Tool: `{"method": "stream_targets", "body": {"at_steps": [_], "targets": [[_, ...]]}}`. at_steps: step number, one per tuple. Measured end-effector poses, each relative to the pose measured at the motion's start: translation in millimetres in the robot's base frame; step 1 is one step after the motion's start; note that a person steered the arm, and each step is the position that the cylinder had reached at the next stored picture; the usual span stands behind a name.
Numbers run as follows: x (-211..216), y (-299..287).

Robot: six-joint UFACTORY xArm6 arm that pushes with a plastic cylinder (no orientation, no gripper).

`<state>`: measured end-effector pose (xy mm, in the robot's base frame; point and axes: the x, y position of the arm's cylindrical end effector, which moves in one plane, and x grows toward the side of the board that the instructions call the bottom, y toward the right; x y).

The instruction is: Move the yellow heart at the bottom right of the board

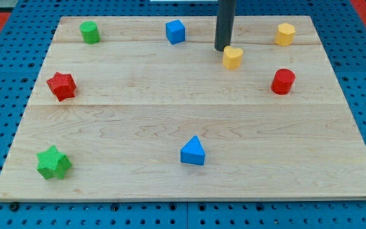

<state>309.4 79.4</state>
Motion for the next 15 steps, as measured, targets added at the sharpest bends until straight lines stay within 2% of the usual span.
{"method": "stream_targets", "body": {"at_steps": [1, 2, 3, 4, 5, 6, 7, 8, 9, 10, 11, 12, 14, 15], "targets": [[42.3, 0.0], [15.8, 0.1], [-2.0, 25.0], [32.8, 37.8], [85.5, 26.4], [115.5, 21.5], [97.3, 19.1], [87.5, -16.6], [137.6, -11.7], [191.5, 28.4], [186.7, 38.2], [166.4, 20.2], [214.4, 17.6], [223.9, 45.8]]}}
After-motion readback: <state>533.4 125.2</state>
